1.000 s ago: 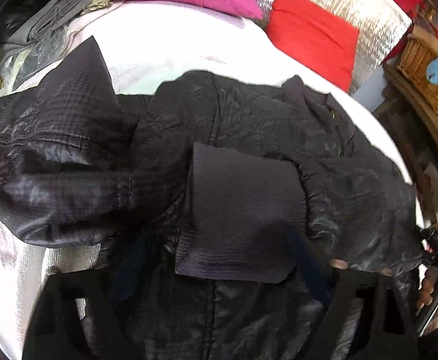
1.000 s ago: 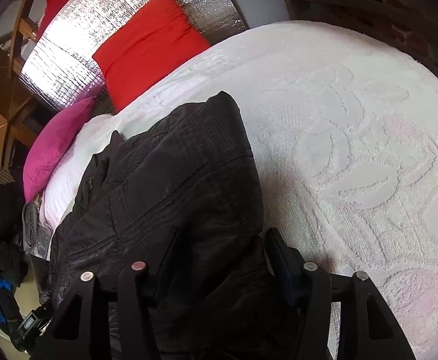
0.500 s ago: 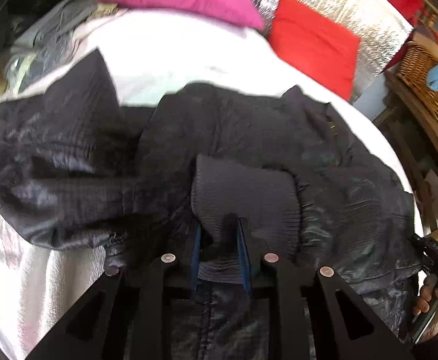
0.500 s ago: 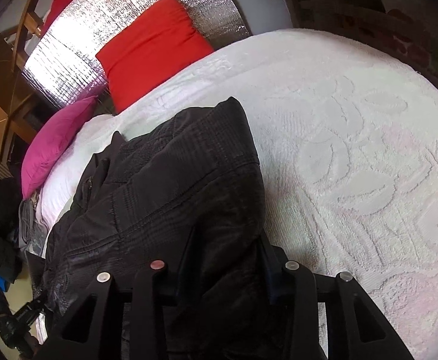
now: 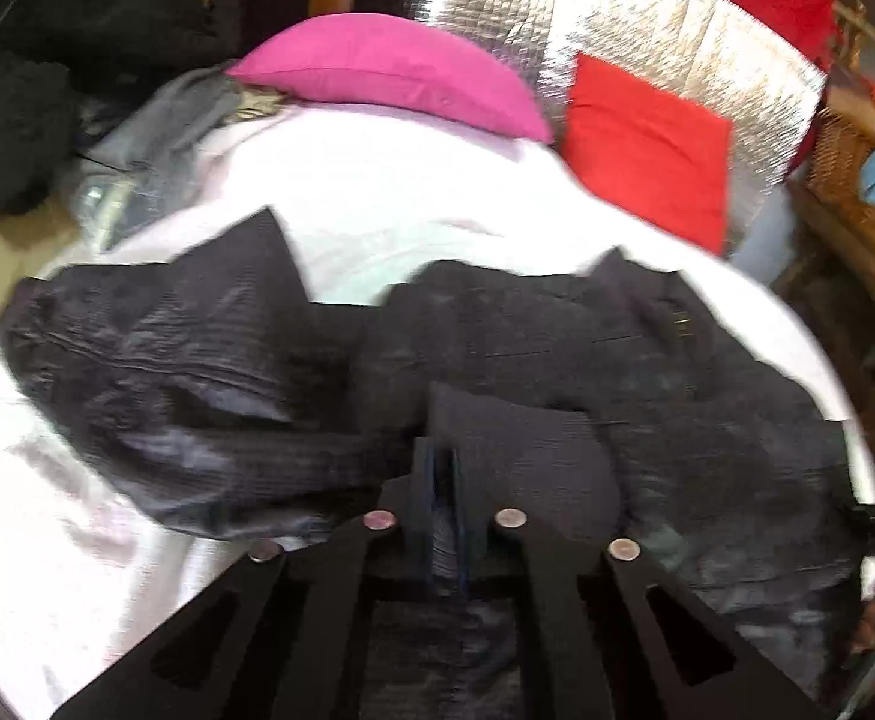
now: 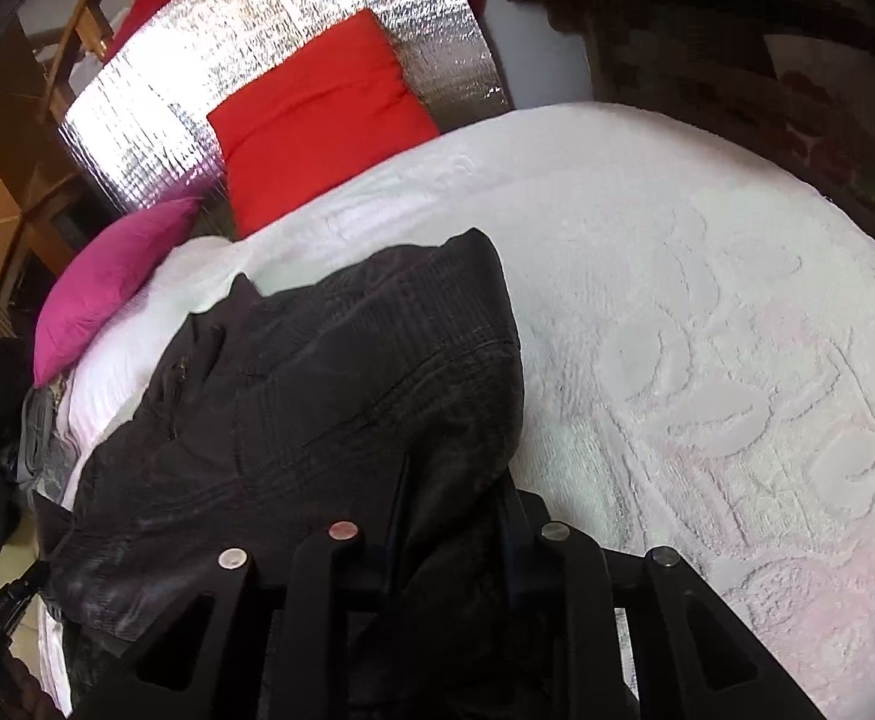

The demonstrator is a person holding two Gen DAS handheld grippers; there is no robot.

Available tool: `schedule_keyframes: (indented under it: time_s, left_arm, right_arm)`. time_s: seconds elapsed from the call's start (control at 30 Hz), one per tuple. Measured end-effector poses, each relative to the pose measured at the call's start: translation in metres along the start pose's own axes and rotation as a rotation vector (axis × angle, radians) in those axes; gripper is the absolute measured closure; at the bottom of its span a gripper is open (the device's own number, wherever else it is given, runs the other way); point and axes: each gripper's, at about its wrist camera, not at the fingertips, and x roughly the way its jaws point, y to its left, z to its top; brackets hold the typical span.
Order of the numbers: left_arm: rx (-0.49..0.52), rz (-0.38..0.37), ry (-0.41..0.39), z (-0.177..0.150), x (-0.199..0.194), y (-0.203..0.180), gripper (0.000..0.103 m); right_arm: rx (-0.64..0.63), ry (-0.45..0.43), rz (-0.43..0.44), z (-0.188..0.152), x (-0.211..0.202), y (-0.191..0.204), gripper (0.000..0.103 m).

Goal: Fold large clothes

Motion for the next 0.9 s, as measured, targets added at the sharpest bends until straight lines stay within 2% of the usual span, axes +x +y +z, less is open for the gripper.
schedule_keyframes:
  time_s: [0.07,0.13,0.2,0.27,0.3,0.33,0.37,0.43,0.5,0.57,0.63,0.7,0.8,0.9]
  left_arm:
    - [0.004,0.061,0.018,-0.001,0.008,0.003,0.101]
    - [-0.033,0.012,0.101,-0.003,0.022,0.011,0.101]
    - [-0.083,-0.035,0.140,-0.005,0.025,0.020,0.101]
    - [-0.114,-0.085,0.131,-0.001,0.018,0.025,0.101]
    - [-0.126,-0.107,0.112,0.002,0.011,0.028,0.100]
    - [-0.130,-0.114,0.091,0.004,0.004,0.031,0.095]
    - [-0.131,-0.114,0.067,0.005,-0.005,0.035,0.089]
    - [-0.134,-0.104,0.033,0.006,-0.017,0.040,0.051]
    - [-0.150,-0.097,-0.016,0.006,-0.032,0.054,0.038]
    - [-0.182,-0.087,-0.054,0.009,-0.044,0.072,0.037]
    - [-0.243,-0.076,-0.068,0.011,-0.050,0.097,0.027]
    - [-0.338,-0.045,-0.077,0.010,-0.052,0.131,0.024]
    - [-0.496,-0.003,-0.050,0.007,-0.043,0.188,0.024]
    - [-0.640,0.031,-0.024,0.004,-0.025,0.240,0.024]
  right_arm:
    - [-0.009,0.038,-0.014,-0.001,0.007,-0.001,0.075]
    - [0.007,0.058,-0.018,-0.002,0.011,-0.002,0.072]
    - [0.020,0.071,-0.015,0.000,0.009,-0.004,0.070]
    - [0.041,0.080,-0.019,0.004,0.000,-0.006,0.060]
    - [0.057,0.073,-0.015,0.006,-0.005,-0.008,0.043]
    - [0.077,0.044,-0.005,0.008,-0.013,-0.009,0.033]
    - [0.089,-0.002,-0.004,0.009,-0.023,-0.008,0.031]
    - [0.068,-0.086,-0.018,0.011,-0.044,-0.001,0.031]
    - [0.034,-0.144,-0.015,0.007,-0.059,0.011,0.031]
    - [-0.016,-0.158,0.032,0.001,-0.064,0.028,0.031]
    - [-0.105,-0.127,0.074,-0.011,-0.062,0.055,0.031]
    - [-0.167,-0.089,0.104,-0.024,-0.056,0.076,0.031]
    - [-0.248,-0.012,0.168,-0.050,-0.042,0.105,0.036]
    - [-0.305,0.036,0.188,-0.069,-0.031,0.126,0.041]
